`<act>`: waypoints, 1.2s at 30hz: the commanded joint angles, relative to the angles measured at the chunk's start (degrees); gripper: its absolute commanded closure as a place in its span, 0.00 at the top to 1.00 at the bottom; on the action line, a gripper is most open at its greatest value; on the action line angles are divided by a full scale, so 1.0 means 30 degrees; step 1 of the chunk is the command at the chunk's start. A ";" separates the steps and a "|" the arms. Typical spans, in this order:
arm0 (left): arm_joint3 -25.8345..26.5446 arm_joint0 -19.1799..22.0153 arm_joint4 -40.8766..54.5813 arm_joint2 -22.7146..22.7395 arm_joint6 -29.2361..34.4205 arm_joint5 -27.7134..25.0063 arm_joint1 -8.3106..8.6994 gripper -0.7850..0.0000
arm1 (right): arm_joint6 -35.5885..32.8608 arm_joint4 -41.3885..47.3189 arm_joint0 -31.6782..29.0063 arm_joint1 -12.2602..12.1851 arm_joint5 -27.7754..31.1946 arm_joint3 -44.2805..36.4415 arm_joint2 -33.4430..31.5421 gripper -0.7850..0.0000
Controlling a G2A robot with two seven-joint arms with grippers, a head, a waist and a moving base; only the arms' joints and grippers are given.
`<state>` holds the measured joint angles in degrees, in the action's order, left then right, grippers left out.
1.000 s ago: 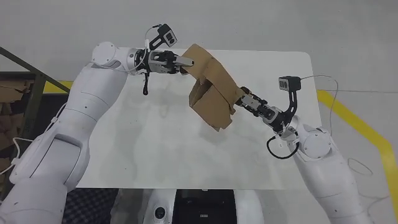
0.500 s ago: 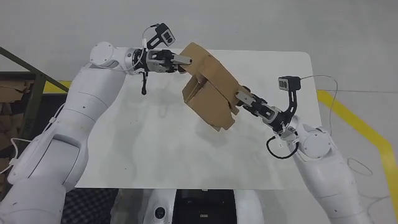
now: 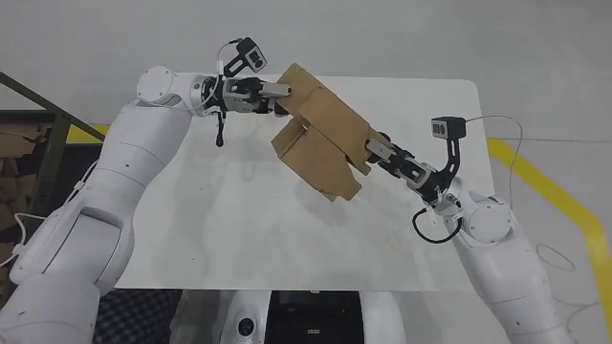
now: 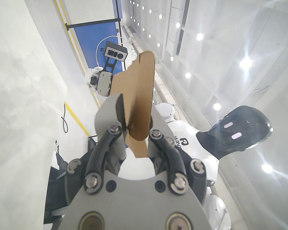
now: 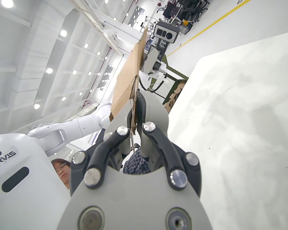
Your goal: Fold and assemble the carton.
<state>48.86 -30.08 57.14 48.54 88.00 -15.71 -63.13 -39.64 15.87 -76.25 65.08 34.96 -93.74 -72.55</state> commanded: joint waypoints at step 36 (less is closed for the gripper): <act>0.2304 -0.2120 0.0013 0.0397 -0.1814 0.1218 -0.0140 1.00 | 0.4231 -0.6257 -0.1346 -0.0326 -0.6539 -0.4602 -0.2103 0.00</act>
<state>55.53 -36.16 57.52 49.75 82.90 -12.20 -63.50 -27.29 -2.79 -80.20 64.07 15.71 -107.61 -79.01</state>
